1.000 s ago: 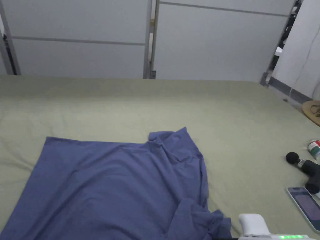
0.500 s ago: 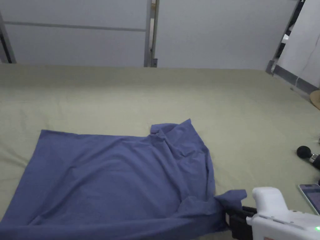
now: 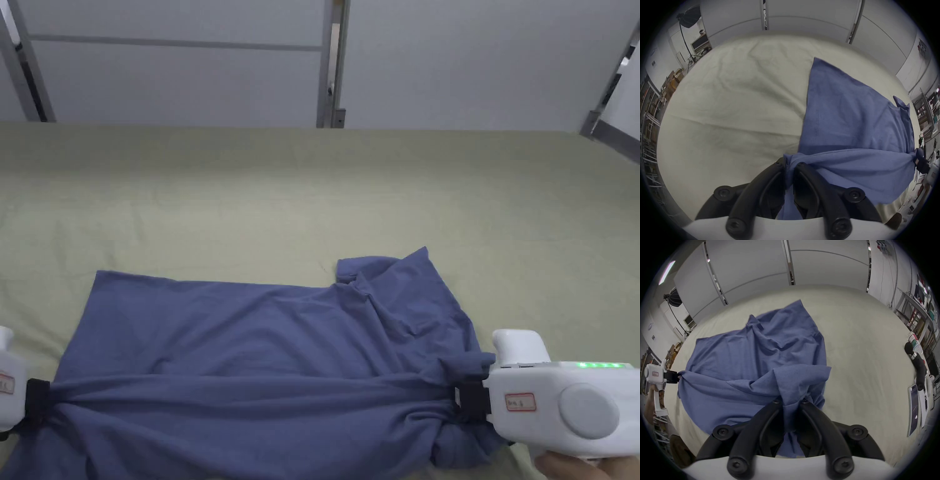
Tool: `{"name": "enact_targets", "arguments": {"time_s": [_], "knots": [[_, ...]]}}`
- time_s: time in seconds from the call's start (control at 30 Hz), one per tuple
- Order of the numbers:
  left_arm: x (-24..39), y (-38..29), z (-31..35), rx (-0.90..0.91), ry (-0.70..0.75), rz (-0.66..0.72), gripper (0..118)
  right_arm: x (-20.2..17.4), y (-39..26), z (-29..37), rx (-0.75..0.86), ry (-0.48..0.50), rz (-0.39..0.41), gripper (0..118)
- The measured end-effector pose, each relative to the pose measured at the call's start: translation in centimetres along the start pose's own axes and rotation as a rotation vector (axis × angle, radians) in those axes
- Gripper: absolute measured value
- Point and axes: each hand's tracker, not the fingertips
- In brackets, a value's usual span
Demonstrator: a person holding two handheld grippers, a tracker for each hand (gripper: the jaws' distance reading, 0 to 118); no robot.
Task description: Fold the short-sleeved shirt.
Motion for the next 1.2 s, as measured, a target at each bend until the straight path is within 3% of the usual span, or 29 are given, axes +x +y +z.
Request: {"name": "enact_targets", "arguments": {"time_s": [0.07, 0.2, 0.23, 0.27, 0.3, 0.43, 0.47, 0.5, 0.53, 0.57, 0.67, 0.87, 0.9, 0.93, 0.97, 1.03, 1.07, 1.2], "knots": [[-0.3, -0.3, 0.6, 0.030, -0.018, 0.024, 9, 0.0, -0.2, 0.2, 0.007, 0.005, -0.004, 16], [-1.7, -2.3, 4.7, 0.226, -0.075, 0.003, 58, -0.1, -1.1, 2.9, 0.119, -0.008, 0.021, 28], [-2.0, -3.0, 6.0, 0.267, -0.065, -0.007, 102, -0.1, -1.5, 3.9, 0.155, -0.018, 0.029, 51], [-2.7, -4.0, 7.3, 0.330, -0.078, -0.011, 118, -0.1, -1.9, 5.0, 0.189, -0.016, 0.025, 85], [-3.4, -5.0, 9.5, 0.421, -0.111, -0.006, 118, -0.2, -2.4, 6.3, 0.222, -0.007, 0.016, 115], [-3.7, -8.7, 13.9, 0.583, -0.110, 0.012, 118, -0.6, -3.7, 10.7, 0.361, 0.008, -0.035, 118], [-3.8, -9.7, 14.9, 0.597, -0.123, 0.019, 116, -0.7, -4.1, 11.6, 0.386, 0.028, -0.048, 114], [-3.8, -10.7, 15.6, 0.620, -0.144, 0.010, 90, -0.8, -4.5, 12.6, 0.408, 0.058, -0.070, 86], [-3.4, -11.8, 16.3, 0.639, -0.141, 0.006, 40, -0.9, -4.9, 13.3, 0.421, 0.088, -0.094, 34], [-3.1, -12.5, 16.5, 0.630, -0.123, 0.009, 0, -1.4, -5.2, 13.8, 0.432, 0.096, -0.124, 2], [-3.4, -14.2, 16.0, 0.521, -0.213, 0.004, 0, -2.4, -6.2, 15.2, 0.446, 0.092, -0.072, 2], [-5.3, -13.4, 11.7, 0.307, -0.171, 0.014, 3, -3.3, -7.5, 16.0, 0.426, 0.087, -0.011, 2], [-5.6, -12.7, 10.6, 0.268, -0.142, 0.032, 45, -3.3, -7.6, 16.0, 0.423, 0.086, -0.011, 2], [-4.3, -12.6, 10.4, 0.275, -0.066, 0.033, 95, -3.3, -7.7, 16.0, 0.418, 0.083, -0.012, 2], [-4.1, -12.0, 9.5, 0.270, -0.019, 0.008, 118, -3.0, -7.8, 15.9, 0.410, 0.084, -0.013, 2], [-4.2, -11.5, 7.1, 0.170, -0.034, -0.021, 118, -2.9, -8.1, 15.7, 0.396, 0.079, -0.009, 2], [-3.5, -10.1, 7.5, 0.247, -0.036, -0.006, 118, -2.9, -8.2, 15.6, 0.388, 0.076, -0.006, 2], [-1.8, -8.4, 3.9, 0.139, 0.022, -0.053, 118, -2.3, -8.5, 14.7, 0.364, 0.062, -0.015, 2]]}}
